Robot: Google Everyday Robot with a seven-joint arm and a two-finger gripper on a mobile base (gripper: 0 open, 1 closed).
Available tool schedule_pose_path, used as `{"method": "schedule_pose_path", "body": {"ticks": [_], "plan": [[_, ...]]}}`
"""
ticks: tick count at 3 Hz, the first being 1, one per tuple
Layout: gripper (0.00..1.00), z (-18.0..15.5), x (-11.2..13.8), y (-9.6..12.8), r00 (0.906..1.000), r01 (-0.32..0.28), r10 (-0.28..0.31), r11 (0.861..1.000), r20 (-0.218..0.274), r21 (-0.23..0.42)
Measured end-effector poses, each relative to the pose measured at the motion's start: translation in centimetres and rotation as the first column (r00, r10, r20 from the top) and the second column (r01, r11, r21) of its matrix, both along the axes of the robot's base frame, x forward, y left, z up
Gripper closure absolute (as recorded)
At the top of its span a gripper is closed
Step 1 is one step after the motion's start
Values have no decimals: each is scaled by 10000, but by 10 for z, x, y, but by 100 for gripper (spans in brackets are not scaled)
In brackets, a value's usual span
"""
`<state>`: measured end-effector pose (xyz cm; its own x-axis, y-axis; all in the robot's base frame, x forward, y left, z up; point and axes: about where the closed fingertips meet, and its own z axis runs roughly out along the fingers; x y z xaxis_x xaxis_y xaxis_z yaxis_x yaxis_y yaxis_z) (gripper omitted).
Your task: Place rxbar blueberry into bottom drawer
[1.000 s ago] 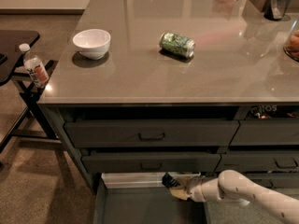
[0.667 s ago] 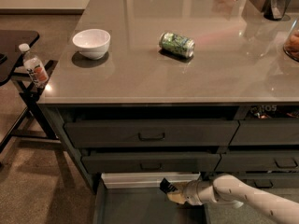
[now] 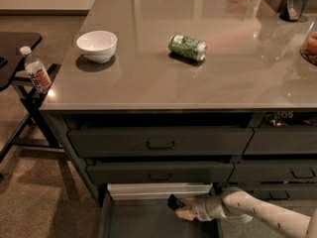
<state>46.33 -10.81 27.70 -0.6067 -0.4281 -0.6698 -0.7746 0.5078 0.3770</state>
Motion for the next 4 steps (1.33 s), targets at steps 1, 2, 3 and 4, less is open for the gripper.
{"method": "schedule_pose_path", "body": {"ticks": [1, 2, 3, 4], "plan": [[100, -12, -1, 7, 9999, 153, -152, 9998, 30, -85], [100, -39, -4, 19, 9999, 111, -111, 9999, 104, -15], [100, -63, -10, 31, 9987, -325, 319, 9994, 394, 141], [100, -82, -13, 40, 9942, -919, 910, 9957, 567, 136]]}}
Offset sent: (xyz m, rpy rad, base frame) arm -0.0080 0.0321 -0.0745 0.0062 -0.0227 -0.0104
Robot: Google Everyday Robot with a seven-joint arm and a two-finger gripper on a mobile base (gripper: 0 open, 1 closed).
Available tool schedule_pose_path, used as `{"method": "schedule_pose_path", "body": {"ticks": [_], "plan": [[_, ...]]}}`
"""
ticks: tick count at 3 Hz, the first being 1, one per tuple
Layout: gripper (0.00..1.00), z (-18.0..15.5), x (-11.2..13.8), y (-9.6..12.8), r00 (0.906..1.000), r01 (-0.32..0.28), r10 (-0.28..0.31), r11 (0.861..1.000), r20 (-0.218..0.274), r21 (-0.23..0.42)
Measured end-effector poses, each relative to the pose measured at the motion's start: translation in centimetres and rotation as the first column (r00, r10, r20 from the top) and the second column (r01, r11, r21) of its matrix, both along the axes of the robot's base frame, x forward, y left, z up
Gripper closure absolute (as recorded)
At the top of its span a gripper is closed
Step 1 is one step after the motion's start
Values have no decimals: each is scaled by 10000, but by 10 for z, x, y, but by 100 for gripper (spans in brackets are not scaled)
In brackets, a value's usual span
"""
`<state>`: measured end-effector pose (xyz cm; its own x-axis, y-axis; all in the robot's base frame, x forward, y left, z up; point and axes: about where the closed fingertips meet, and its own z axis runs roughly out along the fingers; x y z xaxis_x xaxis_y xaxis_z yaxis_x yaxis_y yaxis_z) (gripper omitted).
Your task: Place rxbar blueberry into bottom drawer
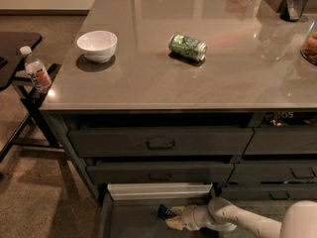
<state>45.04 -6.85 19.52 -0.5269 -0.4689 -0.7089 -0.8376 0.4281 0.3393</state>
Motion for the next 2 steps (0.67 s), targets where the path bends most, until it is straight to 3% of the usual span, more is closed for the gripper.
{"method": "schedule_pose_path", "body": {"ticks": [2], "plan": [[100, -26, -12, 13, 9910, -1336, 1332, 9902, -121, -410]]}}
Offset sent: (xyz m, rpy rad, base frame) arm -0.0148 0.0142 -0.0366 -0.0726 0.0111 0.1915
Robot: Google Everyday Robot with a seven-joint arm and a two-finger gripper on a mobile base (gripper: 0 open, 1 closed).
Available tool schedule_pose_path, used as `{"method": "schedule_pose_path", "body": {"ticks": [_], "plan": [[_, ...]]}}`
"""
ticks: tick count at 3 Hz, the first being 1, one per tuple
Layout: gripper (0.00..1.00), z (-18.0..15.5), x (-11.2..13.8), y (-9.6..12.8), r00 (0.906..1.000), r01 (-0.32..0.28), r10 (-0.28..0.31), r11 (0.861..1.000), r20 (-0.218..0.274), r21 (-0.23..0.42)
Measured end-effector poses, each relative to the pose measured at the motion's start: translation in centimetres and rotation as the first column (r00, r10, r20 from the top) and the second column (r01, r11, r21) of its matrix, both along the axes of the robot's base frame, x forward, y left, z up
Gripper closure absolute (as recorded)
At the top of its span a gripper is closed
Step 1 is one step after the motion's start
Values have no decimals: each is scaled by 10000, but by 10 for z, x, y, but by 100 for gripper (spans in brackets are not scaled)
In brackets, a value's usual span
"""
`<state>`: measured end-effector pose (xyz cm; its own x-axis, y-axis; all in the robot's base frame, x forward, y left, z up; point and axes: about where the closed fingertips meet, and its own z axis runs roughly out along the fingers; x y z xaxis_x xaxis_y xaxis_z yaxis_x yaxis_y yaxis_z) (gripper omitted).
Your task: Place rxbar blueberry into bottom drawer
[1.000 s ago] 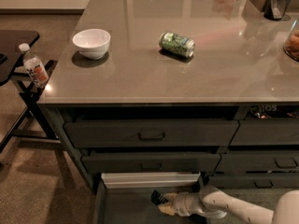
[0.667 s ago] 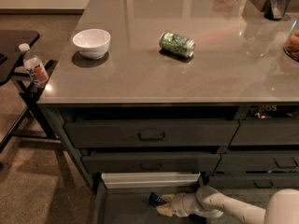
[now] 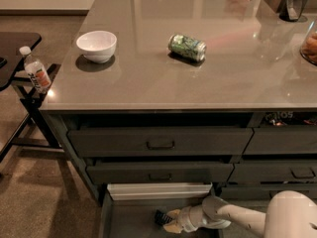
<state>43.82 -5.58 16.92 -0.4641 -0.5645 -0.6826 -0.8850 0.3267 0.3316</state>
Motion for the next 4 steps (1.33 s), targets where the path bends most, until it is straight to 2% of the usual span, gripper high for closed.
{"method": "schedule_pose_path", "body": {"ticks": [1, 4], "plan": [[83, 0, 0, 0, 10000, -19, 19, 10000, -2, -8], [13, 0, 0, 0, 10000, -21, 21, 10000, -3, -7]]}}
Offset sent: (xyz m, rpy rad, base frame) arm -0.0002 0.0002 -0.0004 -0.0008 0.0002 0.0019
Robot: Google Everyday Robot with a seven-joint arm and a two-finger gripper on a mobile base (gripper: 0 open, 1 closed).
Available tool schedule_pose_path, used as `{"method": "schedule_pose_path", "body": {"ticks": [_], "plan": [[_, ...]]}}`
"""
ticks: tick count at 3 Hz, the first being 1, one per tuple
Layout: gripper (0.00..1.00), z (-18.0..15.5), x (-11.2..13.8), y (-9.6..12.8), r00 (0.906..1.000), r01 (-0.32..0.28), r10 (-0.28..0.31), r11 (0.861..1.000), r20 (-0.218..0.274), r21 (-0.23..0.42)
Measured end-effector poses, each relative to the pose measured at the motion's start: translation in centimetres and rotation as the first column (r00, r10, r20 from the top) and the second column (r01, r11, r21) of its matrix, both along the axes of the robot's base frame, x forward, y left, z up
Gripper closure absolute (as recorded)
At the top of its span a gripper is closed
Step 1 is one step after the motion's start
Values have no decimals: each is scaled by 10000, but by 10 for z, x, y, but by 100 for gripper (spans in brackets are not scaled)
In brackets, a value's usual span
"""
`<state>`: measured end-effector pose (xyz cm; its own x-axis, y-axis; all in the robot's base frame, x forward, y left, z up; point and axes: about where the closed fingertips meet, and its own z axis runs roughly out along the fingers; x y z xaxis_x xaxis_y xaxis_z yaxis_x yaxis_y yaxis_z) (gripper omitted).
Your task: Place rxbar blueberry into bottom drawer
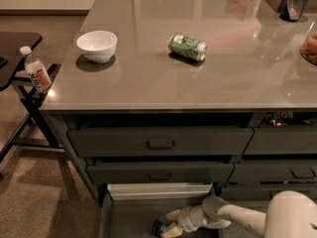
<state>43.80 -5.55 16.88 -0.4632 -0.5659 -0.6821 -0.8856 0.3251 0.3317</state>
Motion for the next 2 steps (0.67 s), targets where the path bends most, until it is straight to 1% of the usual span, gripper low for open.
{"method": "schedule_pose_path", "body": {"ticks": [1, 2], "plan": [[0, 0, 0, 0, 10000, -1, 1, 10000, -1, 1], [0, 0, 0, 0, 10000, -1, 1, 10000, -1, 1]]}}
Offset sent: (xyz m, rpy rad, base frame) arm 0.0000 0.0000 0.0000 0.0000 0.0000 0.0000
